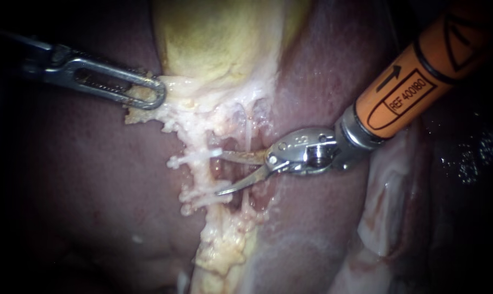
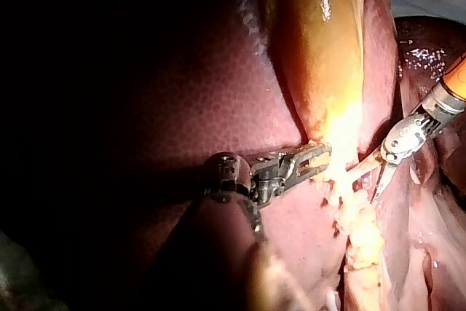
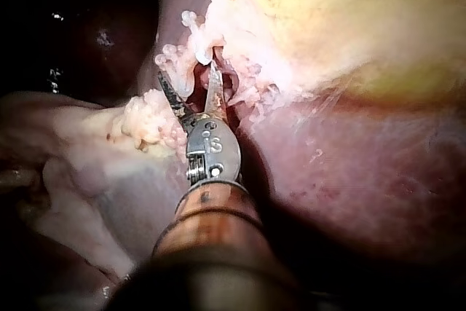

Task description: Go to the cutting position left tube

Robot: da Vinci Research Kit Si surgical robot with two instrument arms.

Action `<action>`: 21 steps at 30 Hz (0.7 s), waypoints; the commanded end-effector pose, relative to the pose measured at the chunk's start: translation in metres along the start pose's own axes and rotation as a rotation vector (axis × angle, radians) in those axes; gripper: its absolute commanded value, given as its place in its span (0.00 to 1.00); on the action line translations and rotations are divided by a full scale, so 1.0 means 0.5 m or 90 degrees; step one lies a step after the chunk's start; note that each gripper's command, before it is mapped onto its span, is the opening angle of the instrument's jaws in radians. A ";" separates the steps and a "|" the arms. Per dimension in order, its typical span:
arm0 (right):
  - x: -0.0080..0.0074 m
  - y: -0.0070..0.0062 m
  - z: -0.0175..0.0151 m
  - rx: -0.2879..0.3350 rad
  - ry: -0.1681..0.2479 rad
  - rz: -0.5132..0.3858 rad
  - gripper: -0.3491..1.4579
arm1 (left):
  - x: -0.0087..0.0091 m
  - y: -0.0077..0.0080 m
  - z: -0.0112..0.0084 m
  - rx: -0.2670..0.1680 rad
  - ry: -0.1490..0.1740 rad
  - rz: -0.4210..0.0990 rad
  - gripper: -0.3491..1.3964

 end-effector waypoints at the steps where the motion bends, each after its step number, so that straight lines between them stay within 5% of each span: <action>1: -0.0003 0.0000 0.0007 0.006 0.000 -0.001 0.86 | 0.0000 0.0000 0.0000 -0.001 0.000 0.000 0.00; 9: -0.0018 -0.0012 0.0053 0.052 0.029 -0.007 0.87 | 0.0000 0.0000 0.0000 -0.001 0.000 0.000 0.00; 21: 0.0011 0.0006 0.0102 0.073 0.094 0.025 0.87 | 0.0000 0.0001 0.0000 0.000 0.000 0.000 0.00</action>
